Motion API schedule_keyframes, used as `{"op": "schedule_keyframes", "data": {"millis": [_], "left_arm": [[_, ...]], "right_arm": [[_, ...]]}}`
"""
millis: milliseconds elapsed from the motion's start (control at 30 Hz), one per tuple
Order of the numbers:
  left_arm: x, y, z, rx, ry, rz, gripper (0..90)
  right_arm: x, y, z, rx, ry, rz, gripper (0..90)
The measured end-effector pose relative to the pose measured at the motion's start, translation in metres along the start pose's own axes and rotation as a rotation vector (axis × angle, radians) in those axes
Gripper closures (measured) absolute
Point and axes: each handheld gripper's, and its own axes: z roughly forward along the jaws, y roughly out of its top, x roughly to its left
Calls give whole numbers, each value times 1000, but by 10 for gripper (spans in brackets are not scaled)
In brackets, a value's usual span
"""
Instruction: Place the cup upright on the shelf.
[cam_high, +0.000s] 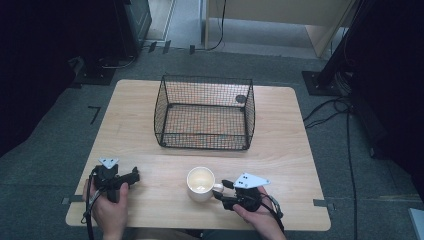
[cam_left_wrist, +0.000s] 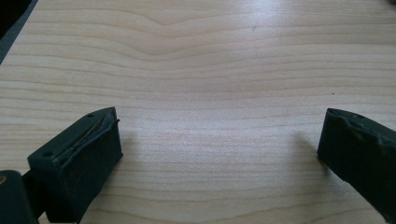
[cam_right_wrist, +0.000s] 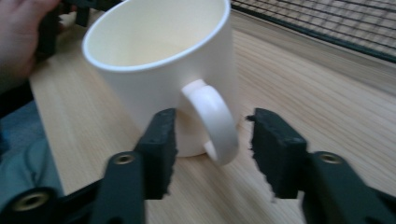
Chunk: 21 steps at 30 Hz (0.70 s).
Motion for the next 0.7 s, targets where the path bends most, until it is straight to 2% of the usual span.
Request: {"op": "schedule_keyframes", "data": {"millis": [33, 67, 100, 133, 200, 267, 300, 400, 467, 533, 633, 700], "left_arm": [[0, 0, 0, 0, 0, 0, 0], [0, 0, 0, 0, 0, 0, 0], [0, 0, 0, 0, 0, 1, 0], [0, 0, 0, 0, -2, 1, 0], [0, 0, 0, -1, -3, 2, 0], [-1, 0, 0, -1, -5, 6, 0], [-1, 0, 1, -1, -5, 6, 0], [-1, 0, 0, -1, -6, 7, 0], [-1, 0, 0, -1, -6, 7, 0], [-1, 0, 0, -1, -6, 7, 0], [-1, 0, 0, -1, -6, 6, 0], [-1, 0, 0, -1, -6, 6, 0]], "right_arm": [[0, 1, 4, -4, 27, 4, 588], [0, 1, 4, -4, 27, 4, 588], [0, 2, 6, -6, 31, -3, 654], [0, 2, 6, -6, 31, -3, 654], [2, 3, 11, -16, 19, -15, 734], [3, 4, 13, -17, 19, -21, 739], [6, 5, 17, -15, 24, -45, 745], [10, 8, 22, -11, 20, -67, 749], [18, 11, 30, -12, 14, -109, 762], [21, 12, 34, -11, 10, -127, 772], [23, 16, 37, -10, 23, -130, 791], [23, 21, 38, -34, 16, -108, 801]]}}
